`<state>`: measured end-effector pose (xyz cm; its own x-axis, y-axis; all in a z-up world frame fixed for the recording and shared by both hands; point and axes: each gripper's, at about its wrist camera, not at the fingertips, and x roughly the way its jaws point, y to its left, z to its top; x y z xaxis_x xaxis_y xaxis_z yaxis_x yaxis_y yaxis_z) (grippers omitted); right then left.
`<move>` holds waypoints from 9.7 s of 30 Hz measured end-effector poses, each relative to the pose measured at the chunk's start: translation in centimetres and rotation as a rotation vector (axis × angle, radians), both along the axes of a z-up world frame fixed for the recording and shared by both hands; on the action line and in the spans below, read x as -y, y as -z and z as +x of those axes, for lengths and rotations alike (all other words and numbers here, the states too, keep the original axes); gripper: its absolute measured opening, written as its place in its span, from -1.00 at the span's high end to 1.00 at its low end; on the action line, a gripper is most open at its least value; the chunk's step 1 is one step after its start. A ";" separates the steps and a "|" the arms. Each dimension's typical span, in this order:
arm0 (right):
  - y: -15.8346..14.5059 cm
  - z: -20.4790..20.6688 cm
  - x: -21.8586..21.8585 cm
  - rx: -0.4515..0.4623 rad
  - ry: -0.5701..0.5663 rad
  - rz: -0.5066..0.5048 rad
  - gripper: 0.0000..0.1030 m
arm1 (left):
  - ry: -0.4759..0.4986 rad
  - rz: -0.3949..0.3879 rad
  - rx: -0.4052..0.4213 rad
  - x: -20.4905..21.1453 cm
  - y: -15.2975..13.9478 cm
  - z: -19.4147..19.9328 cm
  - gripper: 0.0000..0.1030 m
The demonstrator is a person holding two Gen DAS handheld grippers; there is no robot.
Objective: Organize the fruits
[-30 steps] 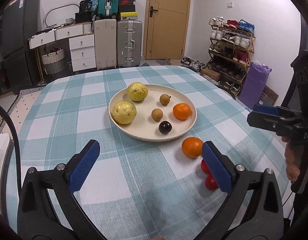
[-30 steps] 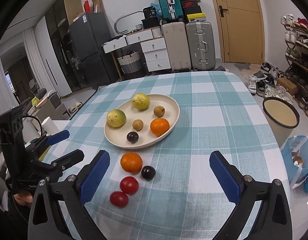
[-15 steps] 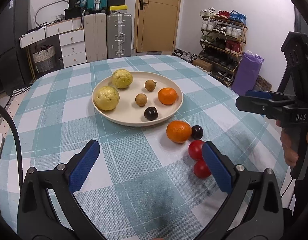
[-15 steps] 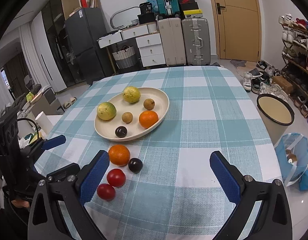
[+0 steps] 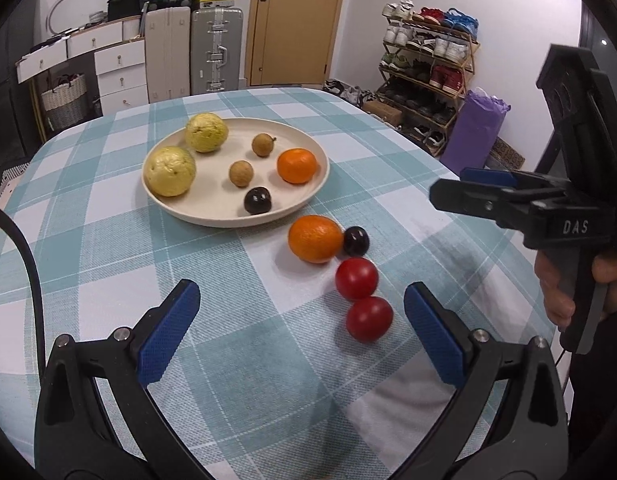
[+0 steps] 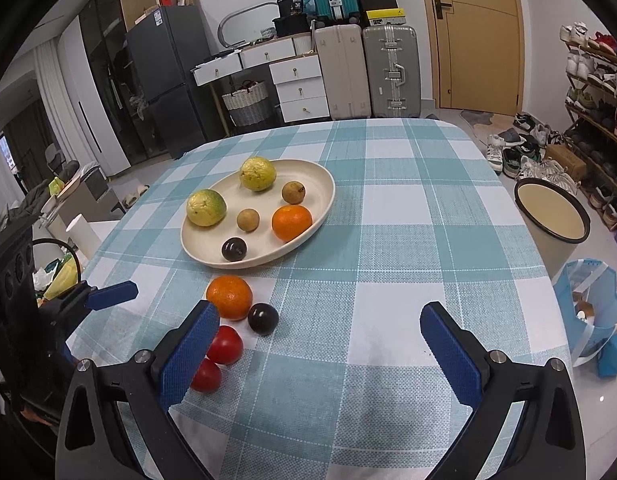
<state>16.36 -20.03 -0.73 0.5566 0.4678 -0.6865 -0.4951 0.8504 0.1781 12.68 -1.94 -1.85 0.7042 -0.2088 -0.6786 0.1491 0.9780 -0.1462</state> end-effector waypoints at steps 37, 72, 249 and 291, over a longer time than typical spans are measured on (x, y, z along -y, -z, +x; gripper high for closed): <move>1.0 0.5 -0.2 -0.032 0.007 0.006 -0.99 | 0.161 -0.032 -0.117 3.3 2.6 0.7 0.46; 1.1 0.7 0.0 -0.042 0.012 0.011 -0.99 | 0.194 -0.036 -0.118 3.8 2.8 0.4 0.51; 1.5 2.5 -3.7 0.009 -0.046 0.023 -0.89 | -0.143 0.072 0.138 -5.0 -2.0 4.3 -0.60; 5.0 1.9 -3.4 -0.079 -0.069 -0.086 -0.99 | -0.132 0.088 0.088 -4.1 -0.5 1.2 -0.94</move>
